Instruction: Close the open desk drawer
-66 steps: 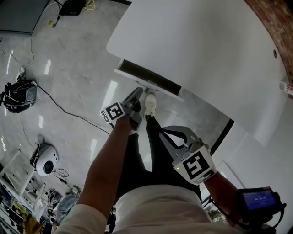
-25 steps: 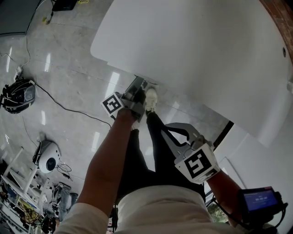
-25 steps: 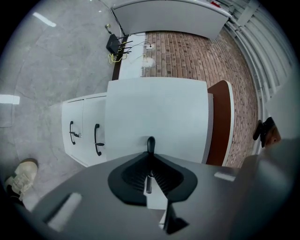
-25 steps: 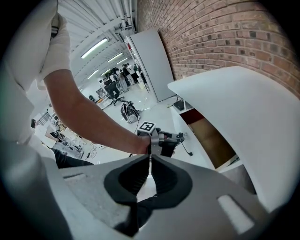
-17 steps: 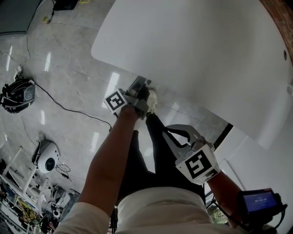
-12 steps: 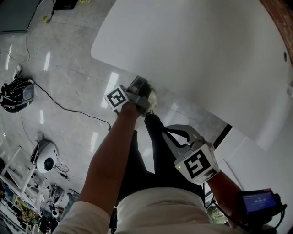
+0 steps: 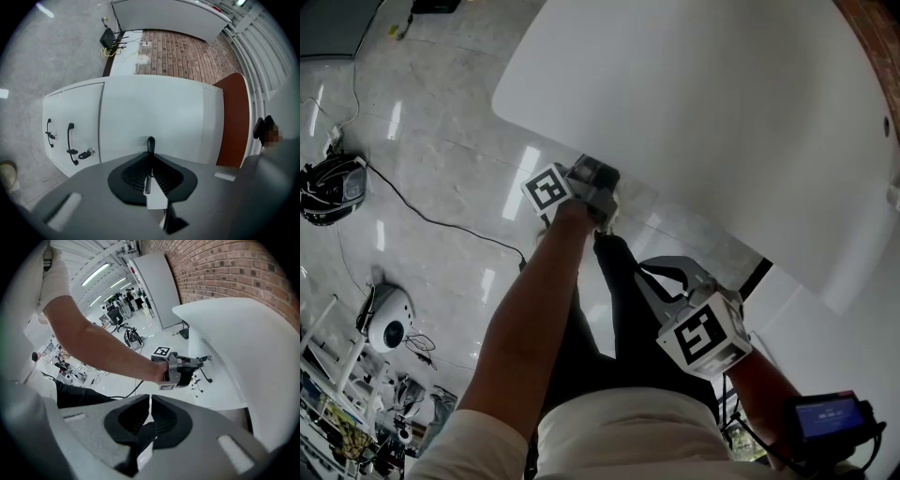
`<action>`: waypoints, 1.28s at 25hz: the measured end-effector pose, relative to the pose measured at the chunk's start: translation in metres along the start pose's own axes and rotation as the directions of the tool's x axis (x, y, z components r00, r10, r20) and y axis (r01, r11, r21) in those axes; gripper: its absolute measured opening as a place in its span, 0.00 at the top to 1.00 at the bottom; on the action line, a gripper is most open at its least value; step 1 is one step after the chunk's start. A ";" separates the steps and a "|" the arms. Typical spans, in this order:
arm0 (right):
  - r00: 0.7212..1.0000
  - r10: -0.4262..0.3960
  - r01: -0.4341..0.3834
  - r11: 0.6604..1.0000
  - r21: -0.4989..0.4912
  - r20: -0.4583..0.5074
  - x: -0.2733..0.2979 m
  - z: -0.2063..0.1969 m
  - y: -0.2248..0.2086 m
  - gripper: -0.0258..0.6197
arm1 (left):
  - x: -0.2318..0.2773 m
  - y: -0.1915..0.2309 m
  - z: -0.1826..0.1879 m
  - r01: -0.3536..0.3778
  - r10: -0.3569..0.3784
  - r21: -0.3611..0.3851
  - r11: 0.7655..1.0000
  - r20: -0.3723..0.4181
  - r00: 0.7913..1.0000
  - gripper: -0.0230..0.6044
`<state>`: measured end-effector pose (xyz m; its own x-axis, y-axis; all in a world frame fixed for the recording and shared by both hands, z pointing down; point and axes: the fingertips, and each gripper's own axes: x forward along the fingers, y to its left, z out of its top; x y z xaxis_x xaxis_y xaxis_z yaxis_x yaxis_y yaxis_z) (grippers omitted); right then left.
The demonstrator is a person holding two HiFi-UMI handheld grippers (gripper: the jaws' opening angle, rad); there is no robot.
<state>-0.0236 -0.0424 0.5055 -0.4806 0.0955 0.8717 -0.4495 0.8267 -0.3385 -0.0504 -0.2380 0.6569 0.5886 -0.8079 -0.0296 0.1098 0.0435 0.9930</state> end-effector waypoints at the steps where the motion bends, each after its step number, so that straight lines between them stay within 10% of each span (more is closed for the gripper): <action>1: 1.000 0.001 -0.001 1.000 0.001 -0.003 0.000 0.000 -0.001 0.94 | 0.001 0.000 0.000 0.000 0.000 -0.003 1.000 0.001 1.000 0.91; 32: 0.999 0.021 -0.021 1.000 -0.005 -0.028 0.005 -0.013 -0.004 0.94 | 0.017 0.008 0.004 -0.040 0.040 0.064 0.997 -0.004 0.999 0.90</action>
<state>-0.0139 -0.0382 0.5157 -0.4689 0.1279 0.8739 -0.4358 0.8271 -0.3549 -0.0428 -0.2540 0.6645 0.5955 -0.8033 0.0096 0.0348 0.0378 0.9987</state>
